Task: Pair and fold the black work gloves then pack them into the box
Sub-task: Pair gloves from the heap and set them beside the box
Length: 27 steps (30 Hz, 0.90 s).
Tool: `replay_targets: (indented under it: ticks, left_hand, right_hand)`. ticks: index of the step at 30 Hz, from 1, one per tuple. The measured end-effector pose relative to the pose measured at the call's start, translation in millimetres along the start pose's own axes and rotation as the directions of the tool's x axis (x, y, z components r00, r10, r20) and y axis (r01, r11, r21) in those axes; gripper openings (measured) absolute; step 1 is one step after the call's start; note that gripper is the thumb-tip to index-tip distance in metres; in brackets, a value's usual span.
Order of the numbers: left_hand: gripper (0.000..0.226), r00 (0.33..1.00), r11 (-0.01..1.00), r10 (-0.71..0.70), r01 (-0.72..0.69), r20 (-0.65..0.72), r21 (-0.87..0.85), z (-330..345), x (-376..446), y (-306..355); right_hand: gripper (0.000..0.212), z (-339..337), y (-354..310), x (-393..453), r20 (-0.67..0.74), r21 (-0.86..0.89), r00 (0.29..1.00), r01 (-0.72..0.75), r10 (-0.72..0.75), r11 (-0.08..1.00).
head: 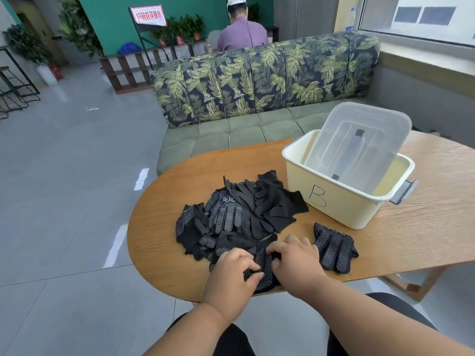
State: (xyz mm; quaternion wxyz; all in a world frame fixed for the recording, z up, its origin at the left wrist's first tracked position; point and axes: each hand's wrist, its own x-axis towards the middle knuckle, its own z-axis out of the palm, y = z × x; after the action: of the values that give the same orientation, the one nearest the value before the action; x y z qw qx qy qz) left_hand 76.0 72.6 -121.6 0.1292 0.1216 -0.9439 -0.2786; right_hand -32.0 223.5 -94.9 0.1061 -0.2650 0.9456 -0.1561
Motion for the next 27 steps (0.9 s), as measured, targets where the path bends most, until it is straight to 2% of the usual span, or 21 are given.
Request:
replay_targets:
  ticks: [5, 8, 16, 23, 27]
  left_hand:
    - [0.025, 1.000, 1.000, 0.023, -0.023, 0.007, -0.001, 10, -8, -8]
    - [0.021, 0.998, 0.998, 0.053, -0.053, -0.023, 0.019, 12, -12, -10]
    - [0.025, 0.998, 0.998, 0.060, -0.060, 0.000, 0.009, 14, -14, -13]
    - [0.035, 0.992, 0.995, 0.087, -0.091, 0.096, 0.036, 5, -21, -15]
    - [0.028, 0.998, 0.997, 0.032, -0.028, -0.052, 0.078, -14, -35, -22]
  right_hand:
    - [0.036, 0, -2, 3, 0.017, 0.079, 0.999, -0.047, 0.046, 0.996]
    - [0.030, 0, -2, 5, 0.007, 0.140, 0.998, -0.070, 0.069, 0.988]
    - [0.028, 6, -7, 2, -0.091, 0.058, 0.992, -0.081, 0.086, 0.995]
    - [0.040, 6, -11, -3, -0.107, 0.003, 0.993, -0.057, 0.057, 0.998]
    - [0.037, 9, -8, -8, -0.237, -0.081, 0.969, 0.051, -0.069, 0.995]
